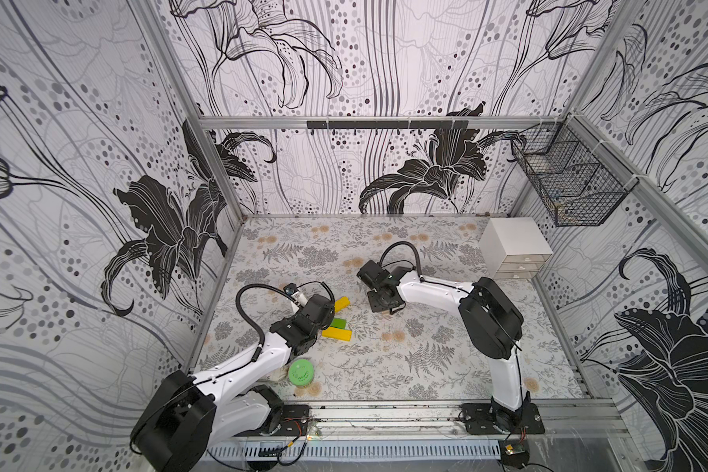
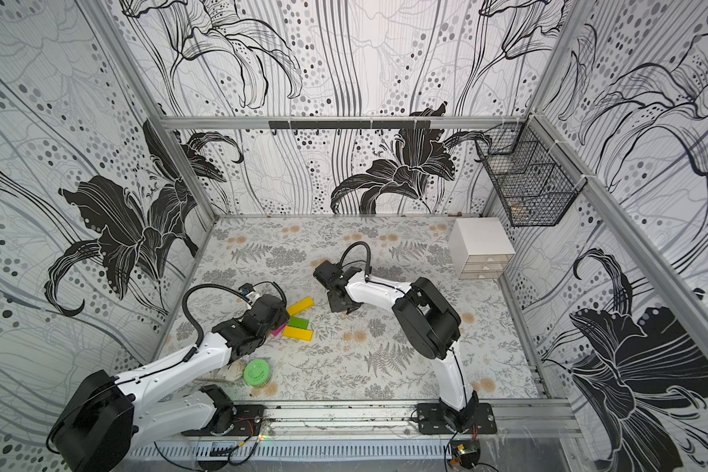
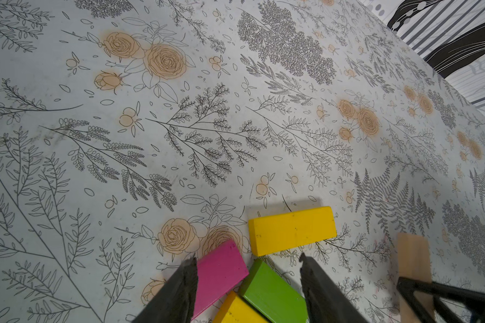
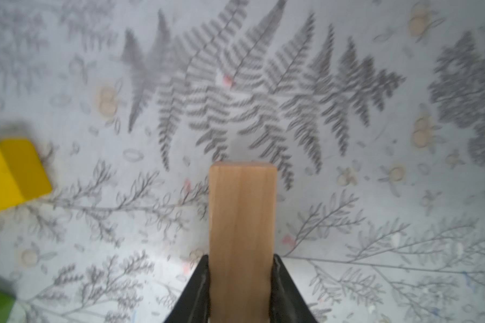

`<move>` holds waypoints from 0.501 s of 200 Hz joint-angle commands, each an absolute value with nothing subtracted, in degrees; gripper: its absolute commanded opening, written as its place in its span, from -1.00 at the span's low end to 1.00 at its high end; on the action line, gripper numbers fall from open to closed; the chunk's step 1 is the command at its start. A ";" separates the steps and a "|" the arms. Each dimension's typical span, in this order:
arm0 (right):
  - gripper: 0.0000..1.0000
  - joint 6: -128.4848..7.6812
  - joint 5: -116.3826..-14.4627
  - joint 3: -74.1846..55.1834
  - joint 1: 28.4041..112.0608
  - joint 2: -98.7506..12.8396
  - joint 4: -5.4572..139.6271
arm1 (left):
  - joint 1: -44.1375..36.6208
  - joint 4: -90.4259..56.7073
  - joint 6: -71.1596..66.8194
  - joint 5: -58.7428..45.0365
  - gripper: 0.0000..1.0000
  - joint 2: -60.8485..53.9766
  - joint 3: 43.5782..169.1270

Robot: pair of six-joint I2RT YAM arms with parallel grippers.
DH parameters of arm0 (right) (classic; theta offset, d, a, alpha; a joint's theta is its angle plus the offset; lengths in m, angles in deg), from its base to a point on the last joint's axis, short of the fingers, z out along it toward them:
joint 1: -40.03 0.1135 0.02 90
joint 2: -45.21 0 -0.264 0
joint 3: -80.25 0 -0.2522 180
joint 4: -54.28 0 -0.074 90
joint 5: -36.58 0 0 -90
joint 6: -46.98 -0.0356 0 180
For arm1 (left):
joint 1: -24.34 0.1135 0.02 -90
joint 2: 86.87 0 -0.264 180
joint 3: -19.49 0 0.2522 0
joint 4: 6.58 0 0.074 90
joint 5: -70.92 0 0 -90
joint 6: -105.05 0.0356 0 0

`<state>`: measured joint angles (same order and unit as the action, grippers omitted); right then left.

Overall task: Assemble the letter h with building blocks
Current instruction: Place the building block at the center of the board.

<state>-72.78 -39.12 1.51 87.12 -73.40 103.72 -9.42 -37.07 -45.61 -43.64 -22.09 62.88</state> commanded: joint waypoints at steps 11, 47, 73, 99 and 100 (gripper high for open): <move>-0.82 -75.44 -35.47 9.03 88.07 -78.24 110.02 | -9.50 -33.66 -48.03 -42.24 0.21 -20.98 61.39; -0.83 -78.14 -35.77 10.24 87.22 -79.21 111.64 | -9.53 -32.48 -48.43 -41.27 0.21 -19.68 60.85; -0.83 -79.20 -36.42 7.87 86.56 -78.94 110.94 | -9.55 -31.34 -48.91 -40.74 0.21 -19.00 60.15; -0.82 -78.84 -37.95 7.58 85.52 -79.36 110.62 | -9.58 -31.32 -48.53 -40.47 0.21 -18.59 60.62; -0.82 -78.86 -37.95 7.68 85.50 -79.43 110.73 | -9.58 -31.33 -48.51 -40.50 0.21 -18.58 60.65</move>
<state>-77.43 -37.63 7.83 86.47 -78.40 108.59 -9.42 -33.62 -48.00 -40.75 -18.94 60.80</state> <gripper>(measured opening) 0.328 0.602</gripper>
